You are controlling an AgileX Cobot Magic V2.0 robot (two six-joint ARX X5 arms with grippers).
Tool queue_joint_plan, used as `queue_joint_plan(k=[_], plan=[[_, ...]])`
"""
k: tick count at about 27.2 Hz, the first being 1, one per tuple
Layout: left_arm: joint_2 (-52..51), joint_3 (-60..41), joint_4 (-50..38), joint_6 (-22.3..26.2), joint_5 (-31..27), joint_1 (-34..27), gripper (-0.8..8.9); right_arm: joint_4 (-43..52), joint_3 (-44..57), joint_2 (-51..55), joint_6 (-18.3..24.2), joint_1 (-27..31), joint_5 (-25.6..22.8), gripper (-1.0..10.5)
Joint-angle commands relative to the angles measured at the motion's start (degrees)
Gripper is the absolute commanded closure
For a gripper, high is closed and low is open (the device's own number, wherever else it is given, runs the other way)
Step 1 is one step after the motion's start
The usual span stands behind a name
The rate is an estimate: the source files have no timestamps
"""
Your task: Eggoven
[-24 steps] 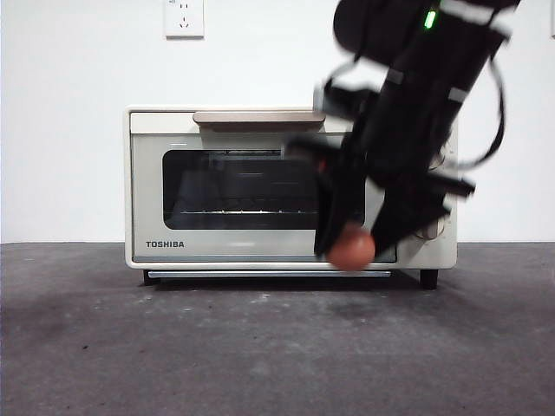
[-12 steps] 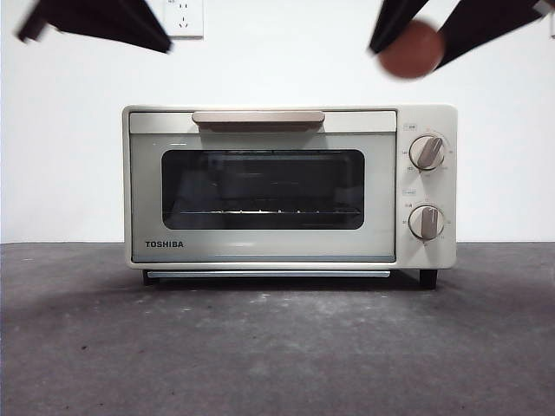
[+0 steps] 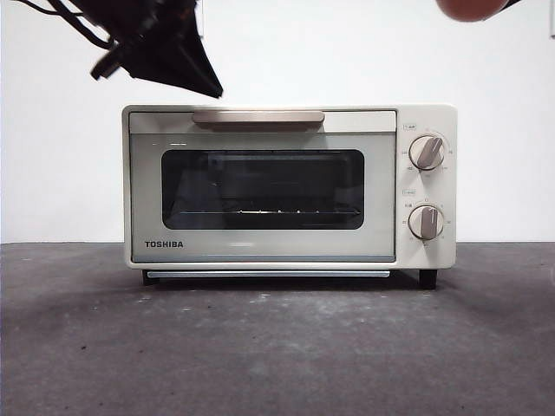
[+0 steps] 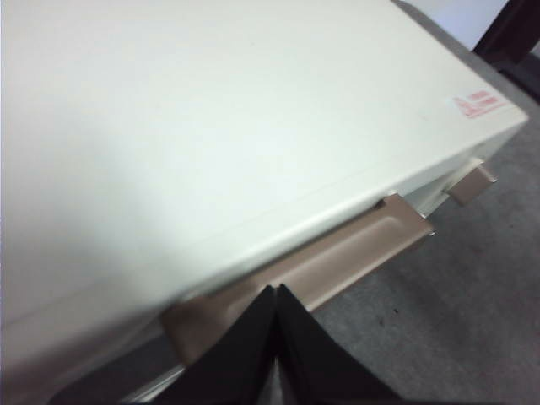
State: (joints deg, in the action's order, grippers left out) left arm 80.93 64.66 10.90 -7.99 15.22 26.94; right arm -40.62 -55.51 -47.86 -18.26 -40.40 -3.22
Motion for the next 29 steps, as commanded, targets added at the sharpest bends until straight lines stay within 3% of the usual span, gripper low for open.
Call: queue_joint_plan(k=[1,11,16,29], plan=[[2.51,2.19,-0.72,1.57,-0.39,0.79,8.06,-0.17,-0.85,0.11,0.37,-0.44,-0.24,9.4],[6.40,2.51,-1.64,2.27,-2.27,2.38,8.06,-0.17,-0.85,0.20,0.98,-0.44,-0.22,9.4],[6.80,2.51,2.19,2.78,-2.21,3.72,8.06,-0.20,-0.85,0.42,1.27,-0.46,-0.22,9.4],[6.73,2.51,14.95,4.15,-2.12,15.47,8.06,0.33,-0.85,0.39,2.67,-0.37,-0.28,9.4]])
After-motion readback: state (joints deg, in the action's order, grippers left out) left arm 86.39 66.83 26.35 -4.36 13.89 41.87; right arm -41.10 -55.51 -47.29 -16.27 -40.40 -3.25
